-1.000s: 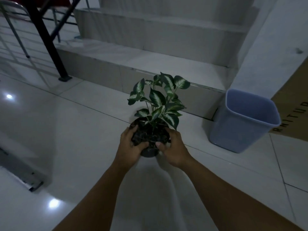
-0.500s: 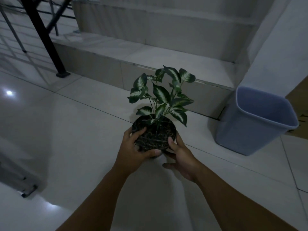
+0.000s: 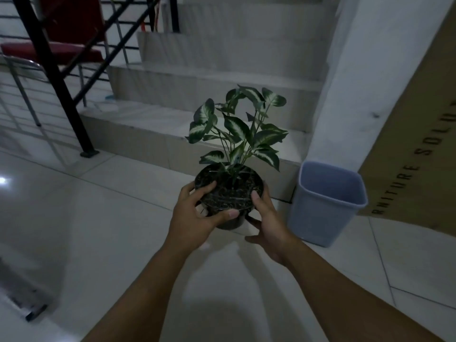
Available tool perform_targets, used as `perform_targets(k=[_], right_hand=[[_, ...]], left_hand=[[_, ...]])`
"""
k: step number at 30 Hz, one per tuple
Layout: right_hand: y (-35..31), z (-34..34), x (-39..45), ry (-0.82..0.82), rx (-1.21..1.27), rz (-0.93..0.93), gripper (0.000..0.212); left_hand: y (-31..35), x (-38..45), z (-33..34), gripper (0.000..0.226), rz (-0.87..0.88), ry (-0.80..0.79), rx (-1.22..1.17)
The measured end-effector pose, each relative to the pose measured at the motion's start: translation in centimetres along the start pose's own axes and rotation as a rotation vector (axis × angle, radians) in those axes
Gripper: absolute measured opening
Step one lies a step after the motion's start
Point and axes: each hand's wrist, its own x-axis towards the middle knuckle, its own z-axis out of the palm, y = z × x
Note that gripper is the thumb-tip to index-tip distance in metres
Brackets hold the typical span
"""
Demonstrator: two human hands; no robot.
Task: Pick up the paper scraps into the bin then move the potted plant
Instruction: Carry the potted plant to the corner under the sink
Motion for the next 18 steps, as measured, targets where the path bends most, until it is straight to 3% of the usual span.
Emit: perform_targets(k=[11,14,18], right_hand=[[-5.6,-5.5,-5.6,0.075,0.101,-0.181,0.057],[-7.0,-7.6,-6.2,0.127,0.16,-0.268,0.046],[-9.1,-11.8,-7.4,0.262,0.178,-0.307,0.056]], left_hand=[[9.7,0.3,3.8,0.086,0.15,-0.062,-0.003],[11.7,1.0,6.1,0.083,0.185,-0.093,-0.013],[14.5,2.6,10.1,0.079,0.22,-0.165,-0.082]])
